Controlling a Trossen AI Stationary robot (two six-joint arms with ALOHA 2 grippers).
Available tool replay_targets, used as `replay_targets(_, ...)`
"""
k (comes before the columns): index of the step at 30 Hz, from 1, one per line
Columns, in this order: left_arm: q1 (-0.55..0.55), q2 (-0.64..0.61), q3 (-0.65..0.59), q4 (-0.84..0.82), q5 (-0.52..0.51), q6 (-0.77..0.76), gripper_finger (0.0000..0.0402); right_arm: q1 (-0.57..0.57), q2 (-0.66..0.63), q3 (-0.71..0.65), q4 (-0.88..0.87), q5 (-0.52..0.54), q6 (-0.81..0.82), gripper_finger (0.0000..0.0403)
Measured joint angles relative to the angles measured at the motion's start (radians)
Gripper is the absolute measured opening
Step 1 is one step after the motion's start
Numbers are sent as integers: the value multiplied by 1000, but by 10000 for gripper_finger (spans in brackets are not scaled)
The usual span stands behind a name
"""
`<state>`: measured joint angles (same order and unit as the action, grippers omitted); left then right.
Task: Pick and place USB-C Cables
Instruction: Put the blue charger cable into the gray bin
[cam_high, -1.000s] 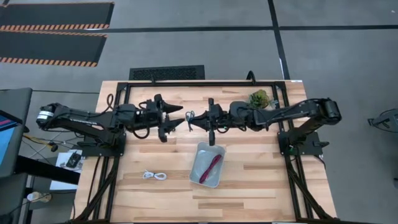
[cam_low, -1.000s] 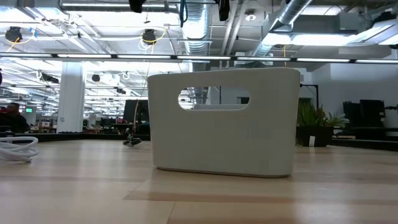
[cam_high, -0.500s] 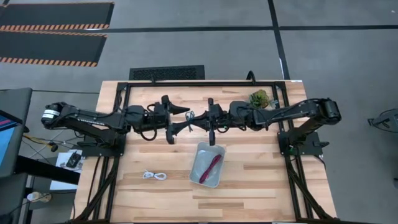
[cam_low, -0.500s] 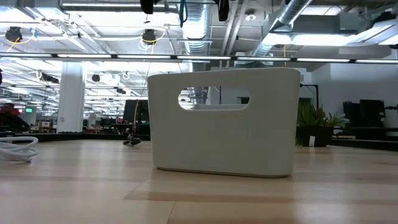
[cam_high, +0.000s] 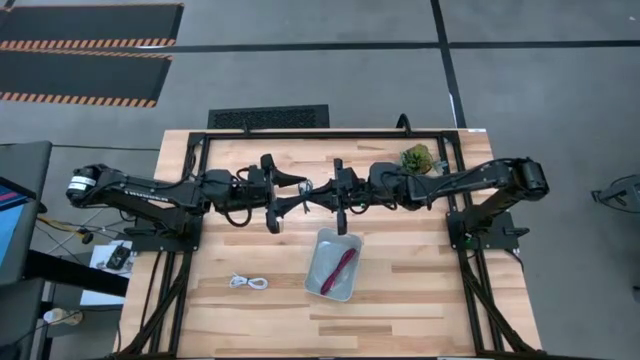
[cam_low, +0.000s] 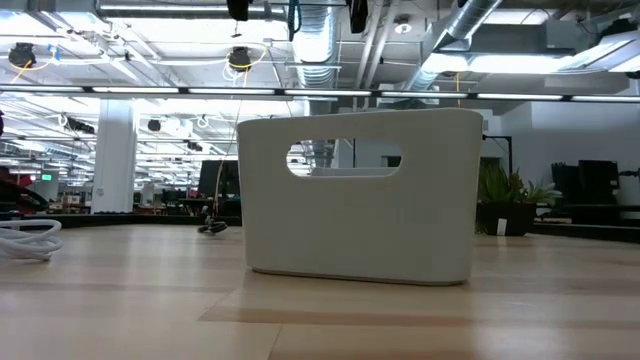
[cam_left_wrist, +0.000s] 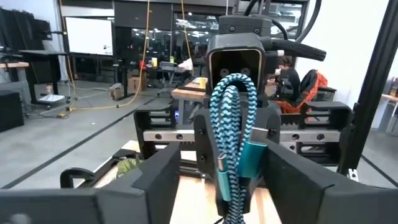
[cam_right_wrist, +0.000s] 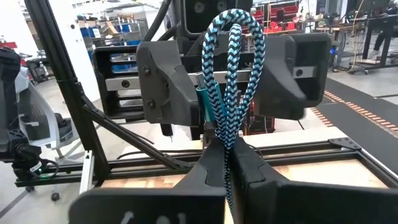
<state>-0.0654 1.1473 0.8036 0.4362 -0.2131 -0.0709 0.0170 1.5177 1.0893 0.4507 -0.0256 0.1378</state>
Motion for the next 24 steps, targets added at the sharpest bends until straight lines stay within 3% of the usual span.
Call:
replay_targets(19, 22, -2, 0, -19, 44, -28, 13, 0, 1, -1, -18, 0, 33, 23)
replay_targets(24, 22, 0, 0, -24, 45, -28, 9, 0, 1, -1, -26, 2, 38, 64)
